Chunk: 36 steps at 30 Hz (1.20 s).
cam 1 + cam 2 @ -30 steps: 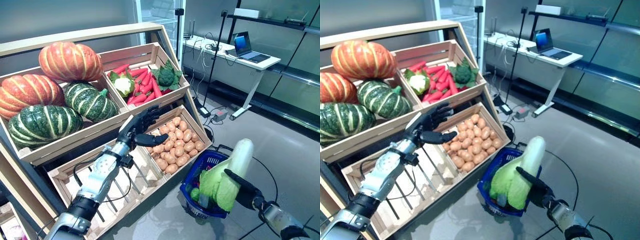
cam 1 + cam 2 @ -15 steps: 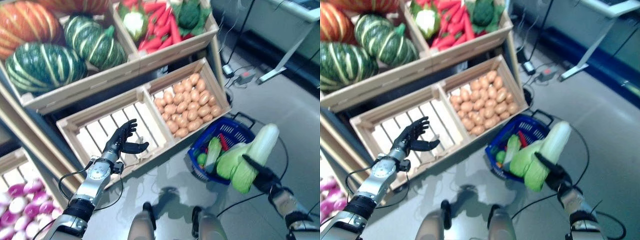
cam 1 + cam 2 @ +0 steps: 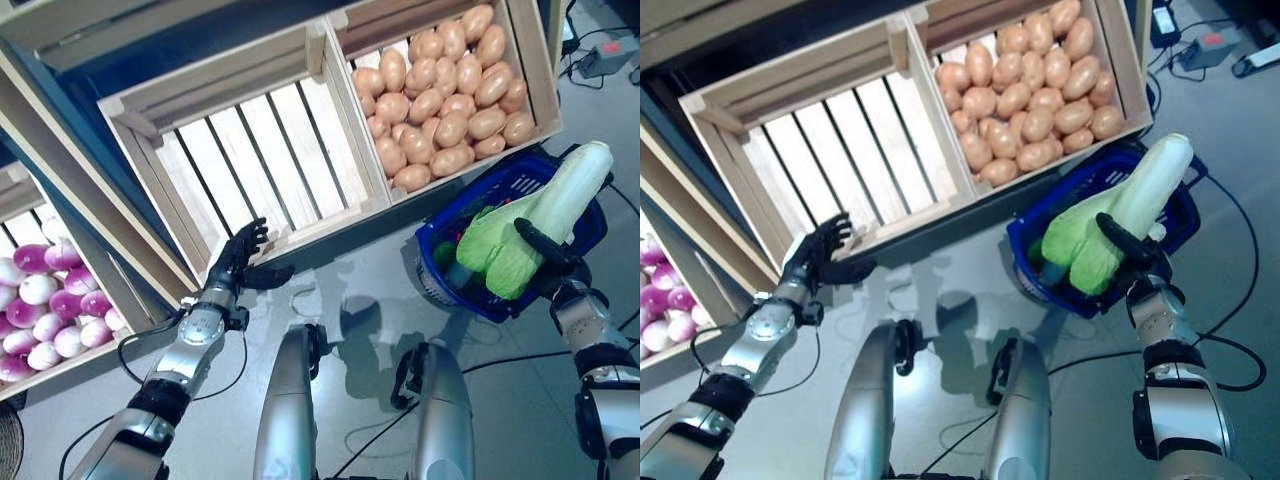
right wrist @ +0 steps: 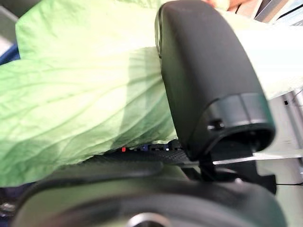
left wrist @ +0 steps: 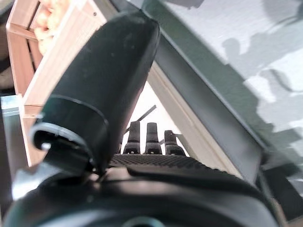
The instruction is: Put vegetables into the basket
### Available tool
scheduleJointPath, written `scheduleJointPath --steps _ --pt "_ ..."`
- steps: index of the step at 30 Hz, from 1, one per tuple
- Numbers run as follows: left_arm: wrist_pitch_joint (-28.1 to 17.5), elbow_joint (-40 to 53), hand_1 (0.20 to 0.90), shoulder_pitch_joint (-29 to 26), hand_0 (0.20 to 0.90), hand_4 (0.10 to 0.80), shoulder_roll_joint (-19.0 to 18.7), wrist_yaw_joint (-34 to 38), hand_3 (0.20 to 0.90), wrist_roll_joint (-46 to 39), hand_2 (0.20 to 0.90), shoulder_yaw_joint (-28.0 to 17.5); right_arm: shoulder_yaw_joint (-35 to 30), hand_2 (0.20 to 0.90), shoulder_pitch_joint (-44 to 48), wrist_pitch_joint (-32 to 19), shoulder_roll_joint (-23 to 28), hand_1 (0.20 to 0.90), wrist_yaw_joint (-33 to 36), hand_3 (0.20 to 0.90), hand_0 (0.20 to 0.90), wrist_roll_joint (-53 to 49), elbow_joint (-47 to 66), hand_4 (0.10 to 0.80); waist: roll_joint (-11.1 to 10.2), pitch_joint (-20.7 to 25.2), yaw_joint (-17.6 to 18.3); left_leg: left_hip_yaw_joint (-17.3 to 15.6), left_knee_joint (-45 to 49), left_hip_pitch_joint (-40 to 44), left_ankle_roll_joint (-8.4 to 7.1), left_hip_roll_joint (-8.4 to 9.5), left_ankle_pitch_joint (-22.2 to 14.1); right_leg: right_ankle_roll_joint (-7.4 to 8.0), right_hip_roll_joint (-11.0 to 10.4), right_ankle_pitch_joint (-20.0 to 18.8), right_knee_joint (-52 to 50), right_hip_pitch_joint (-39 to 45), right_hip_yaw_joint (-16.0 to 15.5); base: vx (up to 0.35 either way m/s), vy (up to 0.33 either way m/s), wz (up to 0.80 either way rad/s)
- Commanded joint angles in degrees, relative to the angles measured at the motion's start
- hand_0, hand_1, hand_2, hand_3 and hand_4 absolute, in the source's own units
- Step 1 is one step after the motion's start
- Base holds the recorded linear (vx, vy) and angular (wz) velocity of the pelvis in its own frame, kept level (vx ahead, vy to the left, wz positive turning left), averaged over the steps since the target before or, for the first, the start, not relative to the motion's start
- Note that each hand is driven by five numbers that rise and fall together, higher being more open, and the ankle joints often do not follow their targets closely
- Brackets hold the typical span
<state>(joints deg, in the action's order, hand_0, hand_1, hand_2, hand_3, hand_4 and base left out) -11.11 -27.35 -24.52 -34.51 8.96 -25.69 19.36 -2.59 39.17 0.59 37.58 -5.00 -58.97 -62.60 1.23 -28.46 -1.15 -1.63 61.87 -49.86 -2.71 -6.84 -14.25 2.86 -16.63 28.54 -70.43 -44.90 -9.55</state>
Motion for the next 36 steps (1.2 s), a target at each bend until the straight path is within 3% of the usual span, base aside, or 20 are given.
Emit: scheduleJointPath --steps 1,15,22,30,33,36 --pt "-7.51 4.48 0.9 -5.4 0.9 0.8 -0.36 1.19 0.9 -1.98 0.9 -1.06 0.53 0.9 4.41 -7.52 7.69 0.9 2.07 0.9 0.9 -1.01 -1.45 0.8 0.88 2.8 0.56 -3.94 10.07 0.77 4.76 1.18 -12.84 -5.21 1.97 -5.04 0.71 -2.44 -1.53 -0.118 -0.03 0.05" --pt "-7.97 9.08 0.9 -5.05 0.9 0.8 -1.81 0.44 0.9 -4.03 0.9 -1.19 -1.6 0.9 4.0 -13.27 7.33 0.9 3.95 0.9 0.9 -2.81 0.95 0.8 1.62 3.44 0.8 -3.7 11.63 -1.76 4.68 2.32 -13.24 -4.36 3.06 -5.46 -1.0 -5.62 -0.13 -0.029 -0.001 0.0" --pt "-7.61 10.59 0.9 -3.92 0.9 0.8 -1.91 0.35 0.9 -3.57 0.9 -0.83 -2.44 0.9 3.22 -11.31 7.19 0.9 3.16 0.9 0.9 -2.18 -0.43 0.8 1.19 4.57 0.6 -4.3 8.03 2.29 4.44 1.6 -12.42 -3.99 3.0 -6.86 2.94 -1.92 -0.45 0.037 0.017 -0.01" --pt "-6.55 10.2 0.9 -2.73 0.9 0.8 -2.65 -1.46 0.9 -4.94 0.9 -1.56 -3.08 0.9 -1.16 -8.84 5.42 0.9 1.85 0.9 0.9 -2.59 -1.31 0.8 -0.48 7.74 0.45 -4.81 -5.25 14.13 3.75 0.24 -9.47 -3.29 3.51 -9.03 13.78 10.03 -0.27 0.07 -0.005 0.01" --pt "-8.07 9.6 0.9 -1.33 0.9 0.8 -1.96 -2.61 0.9 -4.86 0.9 -1.92 -2.94 0.9 -3.51 -8.38 3.73 0.9 1.73 0.9 0.9 -1.68 -1.05 0.8 -1.26 9.3 0.22 -5.25 -11.94 18.44 3.99 0.05 -6.31 -3.61 3.68 -11.2 19.53 14.64 -0.96 0.055 -0.014 0.06" --pt "-8.12 9.71 0.9 0.94 0.9 0.8 -0.53 -3.82 0.9 -4.01 0.9 -3.02 -1.75 0.9 -7.67 -9.0 -0.33 0.9 1.68 0.9 0.9 1.67 0.72 0.8 -1.9 12.16 -0.13 -5.48 -21.46 25.2 3.58 0.28 -2.61 -3.28 5.23 -13.71 28.67 22.04 -1.54 0.157 -0.012 0.05"
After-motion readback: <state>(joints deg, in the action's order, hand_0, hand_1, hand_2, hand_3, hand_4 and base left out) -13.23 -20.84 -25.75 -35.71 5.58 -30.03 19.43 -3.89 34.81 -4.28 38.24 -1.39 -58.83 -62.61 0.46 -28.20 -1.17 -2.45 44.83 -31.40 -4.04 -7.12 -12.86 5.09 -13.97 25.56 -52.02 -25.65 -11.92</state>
